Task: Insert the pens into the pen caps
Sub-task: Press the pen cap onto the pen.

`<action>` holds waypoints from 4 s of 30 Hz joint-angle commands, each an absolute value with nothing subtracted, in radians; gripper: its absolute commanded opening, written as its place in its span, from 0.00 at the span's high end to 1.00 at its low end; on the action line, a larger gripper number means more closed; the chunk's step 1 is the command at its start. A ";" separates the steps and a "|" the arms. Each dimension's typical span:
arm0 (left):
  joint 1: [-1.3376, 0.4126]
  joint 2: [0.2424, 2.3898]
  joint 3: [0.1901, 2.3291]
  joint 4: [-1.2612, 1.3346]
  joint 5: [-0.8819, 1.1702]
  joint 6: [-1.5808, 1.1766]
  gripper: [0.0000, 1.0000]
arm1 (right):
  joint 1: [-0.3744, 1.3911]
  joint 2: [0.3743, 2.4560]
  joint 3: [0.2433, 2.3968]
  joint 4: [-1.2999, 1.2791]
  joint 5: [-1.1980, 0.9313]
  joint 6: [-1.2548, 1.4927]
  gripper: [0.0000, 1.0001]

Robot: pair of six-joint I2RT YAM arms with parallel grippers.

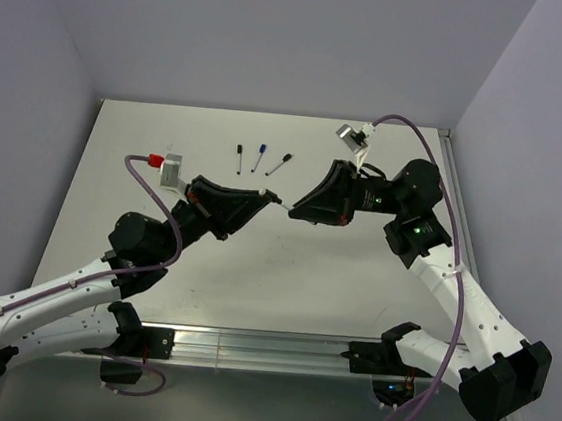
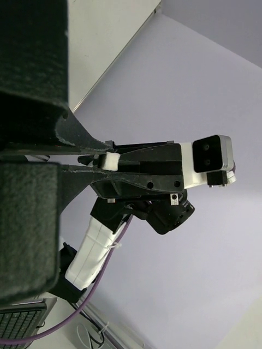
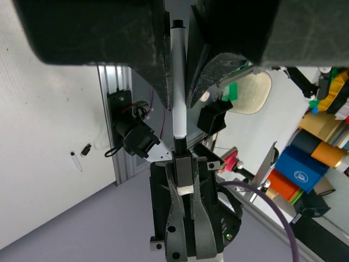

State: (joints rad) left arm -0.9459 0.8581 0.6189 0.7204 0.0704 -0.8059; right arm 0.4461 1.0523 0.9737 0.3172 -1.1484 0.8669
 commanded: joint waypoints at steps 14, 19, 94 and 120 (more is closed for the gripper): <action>-1.055 0.930 0.667 0.298 0.304 -0.765 1.00 | 0.632 1.132 1.216 0.052 -0.704 0.534 1.00; -1.055 0.913 0.664 0.272 0.281 -0.761 1.00 | 0.641 1.121 1.216 0.028 -0.680 0.512 1.00; -0.485 0.842 0.974 0.255 0.701 -0.689 0.34 | 0.788 1.201 1.252 -0.066 -0.736 0.453 1.00; -0.485 0.960 0.994 0.345 0.822 -0.756 0.48 | 0.790 1.218 1.264 -0.069 -0.752 0.449 1.00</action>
State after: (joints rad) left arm -0.4896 0.9569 0.9638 0.2741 0.7822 -0.7353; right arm 0.7879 1.2163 1.2118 -0.0978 -0.7452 0.4545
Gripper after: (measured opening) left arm 0.537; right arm 0.173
